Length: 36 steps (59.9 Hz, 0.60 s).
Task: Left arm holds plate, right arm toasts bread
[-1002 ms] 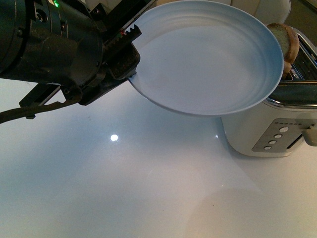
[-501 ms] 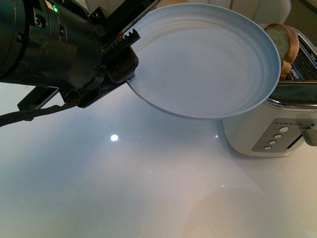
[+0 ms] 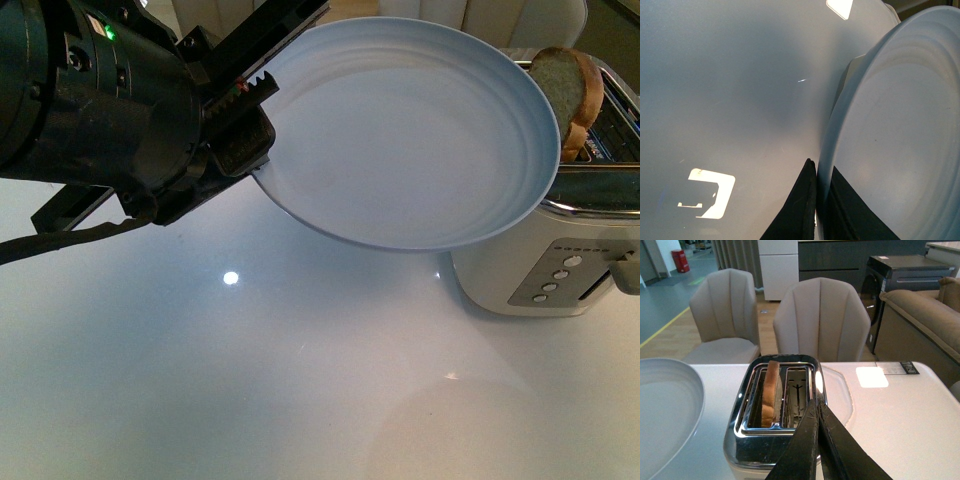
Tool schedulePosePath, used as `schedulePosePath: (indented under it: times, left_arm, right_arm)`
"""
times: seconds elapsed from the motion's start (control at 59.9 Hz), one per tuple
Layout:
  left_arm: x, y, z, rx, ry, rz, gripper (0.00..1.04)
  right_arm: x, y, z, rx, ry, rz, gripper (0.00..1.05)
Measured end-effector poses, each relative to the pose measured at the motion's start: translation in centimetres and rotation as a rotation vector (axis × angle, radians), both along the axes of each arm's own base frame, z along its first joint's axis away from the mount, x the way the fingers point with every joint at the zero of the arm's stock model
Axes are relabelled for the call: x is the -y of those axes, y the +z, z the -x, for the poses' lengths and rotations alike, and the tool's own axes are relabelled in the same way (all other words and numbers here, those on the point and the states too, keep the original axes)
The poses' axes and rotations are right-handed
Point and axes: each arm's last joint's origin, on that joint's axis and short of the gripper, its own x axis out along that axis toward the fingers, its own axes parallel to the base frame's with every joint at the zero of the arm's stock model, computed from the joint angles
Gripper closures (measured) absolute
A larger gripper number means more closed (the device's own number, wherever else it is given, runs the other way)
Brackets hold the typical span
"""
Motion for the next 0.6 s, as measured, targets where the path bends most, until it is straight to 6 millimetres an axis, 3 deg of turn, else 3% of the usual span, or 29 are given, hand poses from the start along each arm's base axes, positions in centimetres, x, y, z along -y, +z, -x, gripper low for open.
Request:
schedulePosePath:
  times: [0.601]
  left_arm:
    - [0.1,0.0,0.0,0.003,-0.006,-0.005,1.02]
  right_arm:
    - [0.0,-2.3,2.6,0.010,0.005,0.000,1.03]
